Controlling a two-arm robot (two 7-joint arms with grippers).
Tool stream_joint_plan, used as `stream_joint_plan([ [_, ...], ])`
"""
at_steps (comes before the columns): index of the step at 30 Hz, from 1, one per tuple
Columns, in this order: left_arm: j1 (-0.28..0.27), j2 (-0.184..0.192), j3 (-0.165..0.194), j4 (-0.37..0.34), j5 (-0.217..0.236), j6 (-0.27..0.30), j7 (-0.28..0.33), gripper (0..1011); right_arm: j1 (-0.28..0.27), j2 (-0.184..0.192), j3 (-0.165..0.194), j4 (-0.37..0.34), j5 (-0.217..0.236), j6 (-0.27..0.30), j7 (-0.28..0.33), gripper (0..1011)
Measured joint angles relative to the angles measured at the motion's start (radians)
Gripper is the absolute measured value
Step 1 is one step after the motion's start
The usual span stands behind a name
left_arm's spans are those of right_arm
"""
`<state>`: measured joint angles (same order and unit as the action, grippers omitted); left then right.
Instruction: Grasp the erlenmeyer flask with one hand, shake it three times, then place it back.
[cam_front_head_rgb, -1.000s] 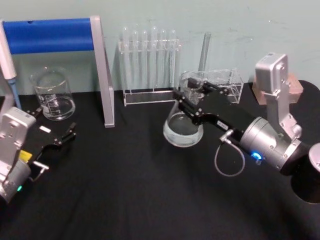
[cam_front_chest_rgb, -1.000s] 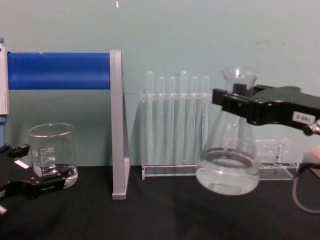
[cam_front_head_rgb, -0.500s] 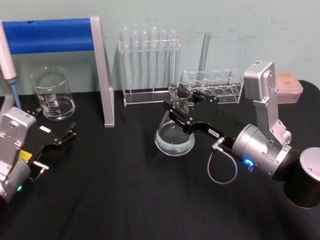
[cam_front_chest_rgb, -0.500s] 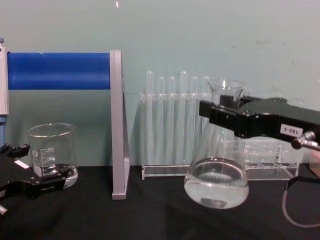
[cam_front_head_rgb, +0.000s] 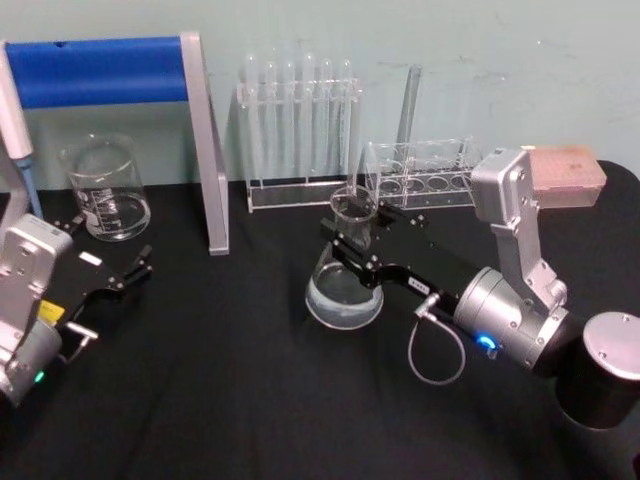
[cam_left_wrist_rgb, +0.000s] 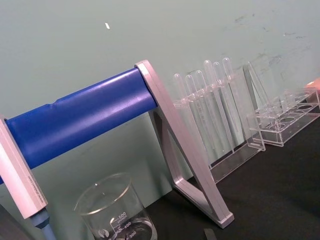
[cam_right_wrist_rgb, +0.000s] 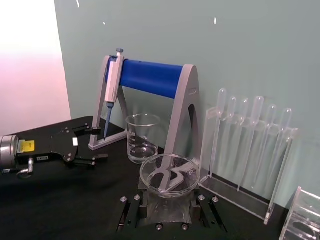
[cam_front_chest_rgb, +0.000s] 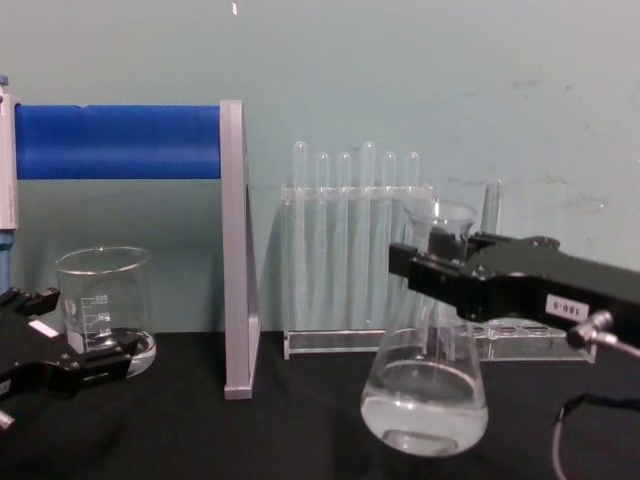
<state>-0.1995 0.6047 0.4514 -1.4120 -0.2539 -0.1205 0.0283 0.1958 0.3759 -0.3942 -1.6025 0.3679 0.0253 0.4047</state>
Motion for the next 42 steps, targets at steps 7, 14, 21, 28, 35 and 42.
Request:
stream_joint_plan([
  [7,0.0,0.0,0.0,0.0,0.0,0.0,0.0,1001,-0.001,-0.007,-0.009,0.034,-0.002,-0.017,0.009,456],
  [14,0.0,0.0,0.0,0.0,0.0,0.0,0.0,1001,-0.003,-0.016,-0.016,0.072,-0.005,-0.036,0.018,456],
  [21,0.0,0.0,0.0,0.0,0.0,0.0,0.0,1001,-0.004,-0.022,-0.02,0.096,-0.006,-0.047,0.025,456],
  [28,0.0,0.0,0.0,0.0,0.0,0.0,0.0,1001,-0.003,-0.028,-0.026,0.121,-0.011,-0.051,0.029,453],
  [35,0.0,0.0,0.0,0.0,0.0,0.0,0.0,1001,-0.004,-0.033,-0.027,0.135,-0.014,-0.052,0.029,456],
  [42,0.0,0.0,0.0,0.0,0.0,0.0,0.0,1001,-0.008,-0.035,-0.026,0.14,-0.014,-0.05,0.028,456],
])
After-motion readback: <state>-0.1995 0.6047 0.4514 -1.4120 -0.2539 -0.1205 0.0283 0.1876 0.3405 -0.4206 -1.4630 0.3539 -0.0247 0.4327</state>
